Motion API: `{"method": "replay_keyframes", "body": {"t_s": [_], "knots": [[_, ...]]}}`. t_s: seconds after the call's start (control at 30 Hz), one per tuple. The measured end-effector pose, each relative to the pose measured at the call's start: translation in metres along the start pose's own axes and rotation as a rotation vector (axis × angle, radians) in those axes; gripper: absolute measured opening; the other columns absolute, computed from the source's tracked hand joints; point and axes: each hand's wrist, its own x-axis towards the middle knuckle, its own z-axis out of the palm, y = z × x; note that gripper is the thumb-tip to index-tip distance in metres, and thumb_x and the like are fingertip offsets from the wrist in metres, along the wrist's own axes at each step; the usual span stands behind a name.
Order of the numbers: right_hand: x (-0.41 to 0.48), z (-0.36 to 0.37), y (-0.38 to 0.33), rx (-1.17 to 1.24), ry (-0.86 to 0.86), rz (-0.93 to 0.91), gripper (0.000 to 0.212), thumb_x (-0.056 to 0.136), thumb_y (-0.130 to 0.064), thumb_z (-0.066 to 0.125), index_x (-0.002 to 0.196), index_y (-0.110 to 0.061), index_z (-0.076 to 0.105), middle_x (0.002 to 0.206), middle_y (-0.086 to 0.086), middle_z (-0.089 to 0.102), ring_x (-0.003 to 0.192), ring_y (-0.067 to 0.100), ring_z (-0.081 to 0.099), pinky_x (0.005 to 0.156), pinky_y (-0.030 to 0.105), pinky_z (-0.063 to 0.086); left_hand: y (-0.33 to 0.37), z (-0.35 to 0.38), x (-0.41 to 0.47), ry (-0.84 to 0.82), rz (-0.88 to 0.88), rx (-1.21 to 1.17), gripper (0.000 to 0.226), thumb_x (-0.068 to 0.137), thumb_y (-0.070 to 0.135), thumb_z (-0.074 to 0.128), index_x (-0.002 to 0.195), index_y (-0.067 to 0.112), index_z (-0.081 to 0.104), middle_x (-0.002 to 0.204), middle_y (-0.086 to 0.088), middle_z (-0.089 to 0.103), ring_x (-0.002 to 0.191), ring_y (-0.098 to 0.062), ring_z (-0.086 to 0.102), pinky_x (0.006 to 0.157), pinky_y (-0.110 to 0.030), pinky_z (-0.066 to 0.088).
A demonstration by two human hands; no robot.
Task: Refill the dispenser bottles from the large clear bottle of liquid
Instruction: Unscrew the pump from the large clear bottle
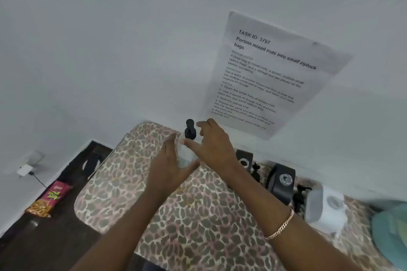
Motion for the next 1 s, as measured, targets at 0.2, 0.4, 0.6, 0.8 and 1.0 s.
{"method": "replay_keyframes", "body": {"t_s": [0.2, 0.4, 0.6, 0.8, 1.0], "knots": [[0.007, 0.020, 0.009, 0.026, 0.108, -0.053, 0.053, 0.091, -0.055, 0.075, 0.125, -0.015, 0.067, 0.109, -0.008, 0.057, 0.092, 0.006, 0.055, 0.082, 0.020, 0.035, -0.016, 0.038, 0.003, 0.147, -0.046, -0.073, 0.095, 0.080, 0.082, 0.063, 0.139, 0.009, 0.049, 0.101, -0.005, 0.069, 0.083, -0.024, 0.070, 0.066, -0.035, 0.056], [0.003, 0.026, 0.015, 0.076, 0.199, -0.134, 0.038, 0.092, -0.048, 0.075, 0.111, -0.016, 0.069, 0.098, -0.008, 0.055, 0.085, 0.005, 0.051, 0.072, 0.019, 0.036, -0.029, 0.060, 0.005, 0.260, -0.016, -0.054, 0.070, 0.085, 0.053, 0.083, 0.125, 0.002, 0.057, 0.099, -0.014, 0.074, 0.082, -0.030, 0.073, 0.070, -0.045, 0.063], [-0.001, 0.036, 0.017, 0.133, 0.302, -0.191, 0.035, 0.089, -0.043, 0.080, 0.101, -0.012, 0.067, 0.088, -0.010, 0.049, 0.083, 0.008, 0.047, 0.076, 0.024, 0.035, -0.029, 0.064, 0.002, 0.346, 0.008, -0.094, 0.063, 0.084, 0.050, 0.084, 0.120, 0.004, 0.060, 0.097, -0.010, 0.074, 0.081, -0.026, 0.071, 0.072, -0.038, 0.059], [-0.026, 0.027, 0.010, 0.102, 0.300, -0.206, 0.034, 0.088, -0.047, 0.079, 0.088, -0.021, 0.057, 0.086, -0.008, 0.052, 0.079, 0.010, 0.051, 0.071, 0.025, 0.038, -0.020, 0.057, -0.018, 0.446, 0.071, -0.097, 0.056, 0.085, 0.049, 0.083, 0.113, 0.006, 0.062, 0.079, 0.006, 0.061, 0.064, -0.015, 0.058, 0.059, -0.022, 0.039], [-0.079, 0.011, 0.007, 0.143, 0.362, -0.209, 0.035, 0.086, -0.047, 0.082, 0.082, -0.022, 0.058, 0.078, -0.012, 0.053, 0.072, 0.007, 0.051, 0.066, 0.025, 0.038, 0.000, 0.046, -0.059, 0.430, 0.151, -0.156, 0.059, 0.085, 0.055, 0.080, 0.117, 0.009, 0.063, 0.086, 0.002, 0.067, 0.074, -0.019, 0.064, 0.069, -0.033, 0.048]]}}
